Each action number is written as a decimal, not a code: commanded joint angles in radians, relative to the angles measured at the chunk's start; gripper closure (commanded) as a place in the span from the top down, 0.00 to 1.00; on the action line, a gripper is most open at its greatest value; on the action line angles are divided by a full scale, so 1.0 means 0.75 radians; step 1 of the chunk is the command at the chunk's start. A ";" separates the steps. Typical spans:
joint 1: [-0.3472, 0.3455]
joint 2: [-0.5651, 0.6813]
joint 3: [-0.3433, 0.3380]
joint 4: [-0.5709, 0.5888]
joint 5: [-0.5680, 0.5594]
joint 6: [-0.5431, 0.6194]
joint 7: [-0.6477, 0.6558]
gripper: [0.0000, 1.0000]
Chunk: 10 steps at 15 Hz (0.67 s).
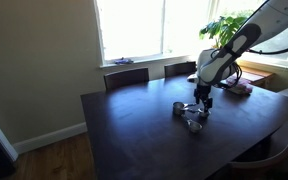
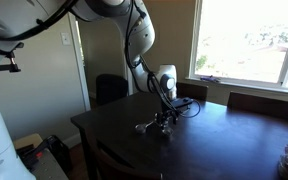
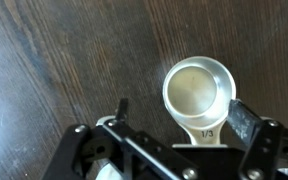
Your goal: Stack the pots in order of size
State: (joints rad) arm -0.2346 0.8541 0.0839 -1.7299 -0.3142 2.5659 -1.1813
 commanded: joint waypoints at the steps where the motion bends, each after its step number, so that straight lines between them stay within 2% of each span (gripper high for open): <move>1: 0.016 0.010 -0.025 0.047 0.036 -0.065 -0.029 1.00; 10: 0.032 0.075 -0.041 0.137 0.036 -0.125 -0.041 1.00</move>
State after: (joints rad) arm -0.2349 0.8835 0.0732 -1.6710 -0.3015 2.5141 -1.1900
